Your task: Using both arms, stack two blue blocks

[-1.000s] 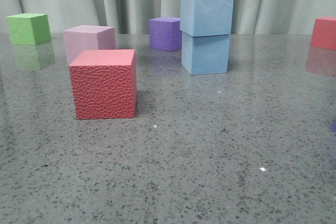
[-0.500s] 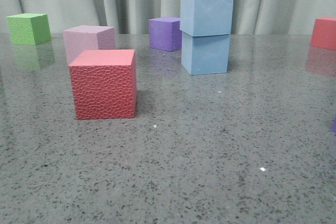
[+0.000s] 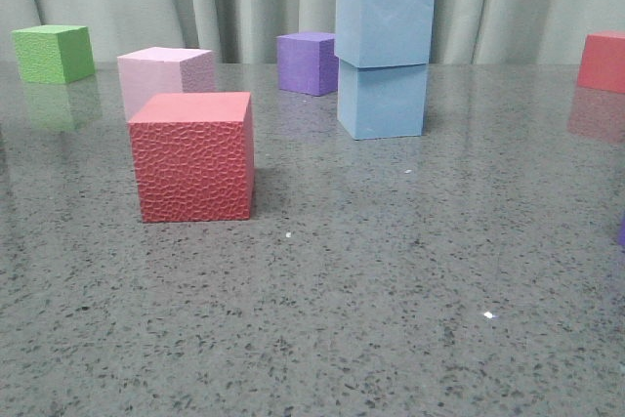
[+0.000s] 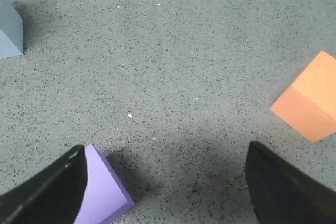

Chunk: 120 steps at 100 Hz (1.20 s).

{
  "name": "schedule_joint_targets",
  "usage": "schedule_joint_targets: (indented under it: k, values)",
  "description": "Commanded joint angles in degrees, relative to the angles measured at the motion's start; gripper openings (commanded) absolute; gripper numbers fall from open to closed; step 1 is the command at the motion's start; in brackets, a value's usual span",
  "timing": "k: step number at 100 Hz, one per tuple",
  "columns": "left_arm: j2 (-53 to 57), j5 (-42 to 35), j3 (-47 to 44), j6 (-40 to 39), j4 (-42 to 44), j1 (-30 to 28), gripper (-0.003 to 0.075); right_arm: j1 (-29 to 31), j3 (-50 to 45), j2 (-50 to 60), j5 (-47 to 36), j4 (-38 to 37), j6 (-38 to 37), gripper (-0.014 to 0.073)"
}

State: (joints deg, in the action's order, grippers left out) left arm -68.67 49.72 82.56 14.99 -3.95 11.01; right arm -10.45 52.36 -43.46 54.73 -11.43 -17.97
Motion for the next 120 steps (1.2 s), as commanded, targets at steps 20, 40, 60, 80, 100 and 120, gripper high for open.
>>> schedule_joint_targets:
  k: [20, 40, 60, 80, 100, 120]
  values:
    - [15.24, -10.24, -17.02, -5.22, -0.72, -1.67, 0.0568, 0.27, 1.39, 0.22, -4.03, -1.68, 0.35, 0.0610]
    - [23.74, -11.48, -27.26, -10.28, -0.49, -1.67, 0.0567, 0.27, 1.39, 0.22, -4.27, -1.68, 0.35, 0.0610]
    - [30.81, -11.36, -35.95, -14.99, 1.12, -1.67, 0.0567, 0.27, 1.39, 0.22, -4.33, -1.68, 0.35, 0.0610]
    - [35.51, -11.02, -40.85, -18.44, 3.48, -1.67, 0.0567, 0.27, 1.39, 0.22, -4.65, -1.68, 1.99, 0.0610]
    - [37.16, -11.02, -42.39, -18.59, 3.51, -1.67, 0.0567, 0.27, 1.27, 0.22, -5.95, -1.68, 2.04, 0.0610]
    - [37.16, -11.38, -42.39, -18.59, 3.51, -1.67, 0.0567, 0.27, 0.63, 0.22, -6.86, -1.63, 2.04, 0.0608]
